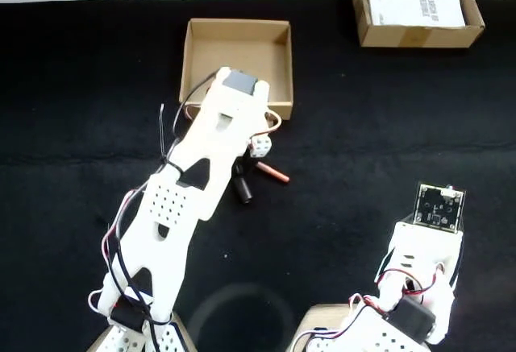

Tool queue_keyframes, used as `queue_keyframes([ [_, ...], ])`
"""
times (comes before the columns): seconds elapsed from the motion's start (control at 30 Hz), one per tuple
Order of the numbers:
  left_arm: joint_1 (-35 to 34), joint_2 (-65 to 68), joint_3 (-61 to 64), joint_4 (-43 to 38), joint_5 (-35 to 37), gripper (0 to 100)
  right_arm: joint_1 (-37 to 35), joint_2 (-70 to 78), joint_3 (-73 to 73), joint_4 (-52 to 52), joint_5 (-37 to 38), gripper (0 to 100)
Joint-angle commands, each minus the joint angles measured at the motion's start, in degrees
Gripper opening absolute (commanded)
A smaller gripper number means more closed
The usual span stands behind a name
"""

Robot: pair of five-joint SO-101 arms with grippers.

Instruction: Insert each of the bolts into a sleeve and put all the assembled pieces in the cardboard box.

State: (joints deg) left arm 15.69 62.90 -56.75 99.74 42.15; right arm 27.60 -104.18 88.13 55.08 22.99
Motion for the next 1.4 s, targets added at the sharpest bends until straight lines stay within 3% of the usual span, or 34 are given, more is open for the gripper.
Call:
queue_keyframes([
  [0.0,-0.3,0.1,-6.2,1.8,-0.4,4,-0.4,-0.5,-0.2,-1.3,-0.3,0.7],
  [0.17,1.7,-1.3,-10.2,2.1,-0.6,4,-0.4,-0.5,-0.2,-1.3,-0.1,0.7],
  [0.4,5.7,-6.0,-2.5,2.0,-0.6,4,-0.5,-0.5,1.1,-1.4,0.0,0.7],
  [0.7,5.9,-7.8,-0.7,1.9,-0.4,23,-0.4,-0.5,2.2,-1.5,0.0,0.7],
  [1.0,6.1,-7.9,-1.1,1.5,-0.3,23,-0.4,-0.5,2.8,-2.7,-0.1,0.7],
  [1.37,5.9,-7.4,-13.2,1.6,-0.3,23,-0.5,-0.6,4.3,-2.8,-0.1,0.7],
])
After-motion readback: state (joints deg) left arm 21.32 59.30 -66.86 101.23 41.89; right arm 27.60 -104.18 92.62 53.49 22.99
